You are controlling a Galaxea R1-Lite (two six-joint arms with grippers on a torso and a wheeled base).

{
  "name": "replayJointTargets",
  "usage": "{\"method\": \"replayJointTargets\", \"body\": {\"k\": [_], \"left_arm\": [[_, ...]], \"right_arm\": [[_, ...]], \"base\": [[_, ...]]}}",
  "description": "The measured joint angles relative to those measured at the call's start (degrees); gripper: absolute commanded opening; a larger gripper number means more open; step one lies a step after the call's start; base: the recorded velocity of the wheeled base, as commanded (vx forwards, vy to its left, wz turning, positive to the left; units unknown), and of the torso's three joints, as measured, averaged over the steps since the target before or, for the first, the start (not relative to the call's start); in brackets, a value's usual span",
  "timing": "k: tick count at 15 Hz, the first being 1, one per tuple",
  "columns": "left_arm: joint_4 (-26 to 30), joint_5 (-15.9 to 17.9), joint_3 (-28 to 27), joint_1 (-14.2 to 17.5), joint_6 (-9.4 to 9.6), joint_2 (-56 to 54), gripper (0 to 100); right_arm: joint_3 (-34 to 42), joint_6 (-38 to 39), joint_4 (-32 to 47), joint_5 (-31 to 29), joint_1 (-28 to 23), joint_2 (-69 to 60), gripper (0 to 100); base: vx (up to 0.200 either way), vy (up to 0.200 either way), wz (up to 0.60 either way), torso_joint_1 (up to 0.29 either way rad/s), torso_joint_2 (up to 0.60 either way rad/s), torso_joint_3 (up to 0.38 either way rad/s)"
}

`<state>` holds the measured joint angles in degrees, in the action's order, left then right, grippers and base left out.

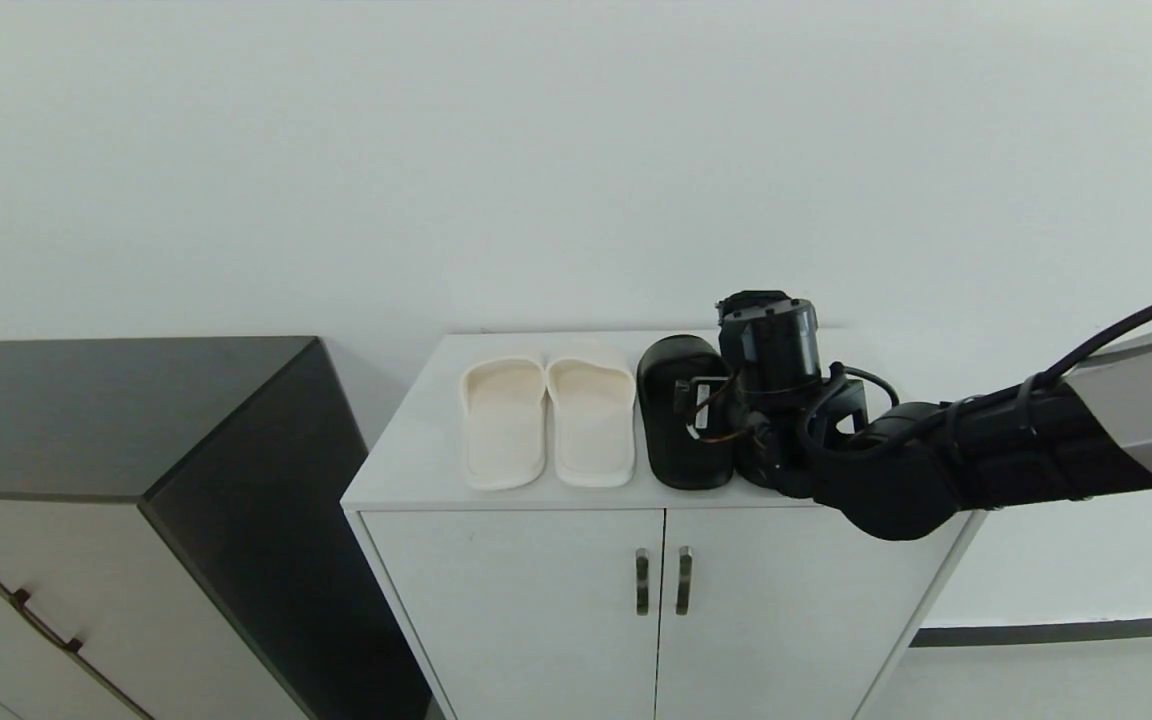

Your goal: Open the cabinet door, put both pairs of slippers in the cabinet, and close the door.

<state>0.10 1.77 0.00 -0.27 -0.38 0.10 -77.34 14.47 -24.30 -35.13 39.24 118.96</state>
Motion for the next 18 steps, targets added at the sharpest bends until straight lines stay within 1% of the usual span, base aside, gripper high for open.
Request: {"method": "replayJointTargets", "body": {"k": [4,5,14,16,18], "left_arm": [[0.00,0.00,0.00,0.02,-0.09,0.00,0],[0.00,0.00,0.00,0.05,-0.20,0.00,0],[0.00,-0.05,0.00,0.00,-0.24,0.00,0],[0.00,-0.27,0.00,0.05,-0.33,0.00,0],[-0.02,-0.73,0.00,0.02,-0.33,0.00,0]], "right_arm": [[-4.77,-2.07,0.43,0.21,-1.68,2.99,100],[-5.71,-2.77,0.55,0.33,-2.10,3.78,0],[-8.33,-3.41,0.57,0.78,-3.22,5.68,0],[-7.63,-3.63,0.66,0.67,-3.24,4.41,0],[-4.36,-4.97,0.87,0.87,-3.02,1.17,0]], "base": [[0.000,0.000,0.00,0.000,0.00,0.000],[0.000,0.000,0.00,0.000,0.00,0.000],[0.000,0.000,0.00,0.000,0.00,0.000],[0.000,0.000,0.00,0.000,0.00,0.000],[0.000,0.000,0.00,0.000,0.00,0.000]]}}
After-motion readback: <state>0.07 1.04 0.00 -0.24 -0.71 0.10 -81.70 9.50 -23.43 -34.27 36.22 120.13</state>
